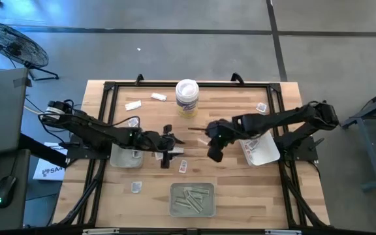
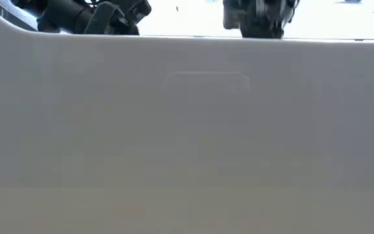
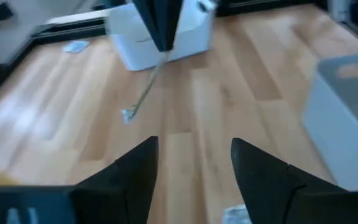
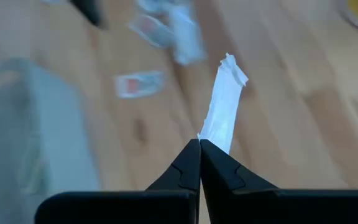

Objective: Pick & Place First Aid Supplies
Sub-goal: Put the green bandage pack into the bottom gray bin

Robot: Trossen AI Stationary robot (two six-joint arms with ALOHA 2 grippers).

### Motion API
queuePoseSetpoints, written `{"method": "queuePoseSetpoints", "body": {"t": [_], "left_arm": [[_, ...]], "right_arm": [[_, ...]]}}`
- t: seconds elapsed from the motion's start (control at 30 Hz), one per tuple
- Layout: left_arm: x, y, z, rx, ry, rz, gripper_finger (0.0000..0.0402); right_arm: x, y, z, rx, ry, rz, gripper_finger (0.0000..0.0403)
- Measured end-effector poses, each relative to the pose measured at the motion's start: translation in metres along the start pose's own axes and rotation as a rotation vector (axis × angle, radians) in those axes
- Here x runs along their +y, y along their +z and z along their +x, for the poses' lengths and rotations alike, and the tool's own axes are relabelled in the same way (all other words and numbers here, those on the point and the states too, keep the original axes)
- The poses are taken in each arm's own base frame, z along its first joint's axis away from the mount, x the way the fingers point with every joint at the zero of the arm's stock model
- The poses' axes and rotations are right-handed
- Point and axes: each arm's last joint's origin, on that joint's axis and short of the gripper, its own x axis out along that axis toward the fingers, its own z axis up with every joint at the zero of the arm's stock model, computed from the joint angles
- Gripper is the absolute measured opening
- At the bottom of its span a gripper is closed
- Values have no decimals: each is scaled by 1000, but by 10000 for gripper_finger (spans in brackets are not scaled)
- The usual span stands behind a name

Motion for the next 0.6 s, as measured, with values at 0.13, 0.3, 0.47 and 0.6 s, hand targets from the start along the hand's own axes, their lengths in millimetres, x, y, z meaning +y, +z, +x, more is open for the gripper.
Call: {"method": "queuePoseSetpoints", "body": {"t": [0.13,0.3,0.47,0.6], "left_arm": [[-3,-1,14,-28,-3,14,234],[-5,11,34,-60,13,65,291],[-8,17,53,-49,19,110,300],[-9,24,57,-64,15,106,278]], "right_arm": [[16,1,-1,-44,97,-60,0],[22,-1,-1,-56,106,-79,0],[25,-2,-1,-56,125,-89,0],[27,-3,-1,-53,133,-107,0]]}}
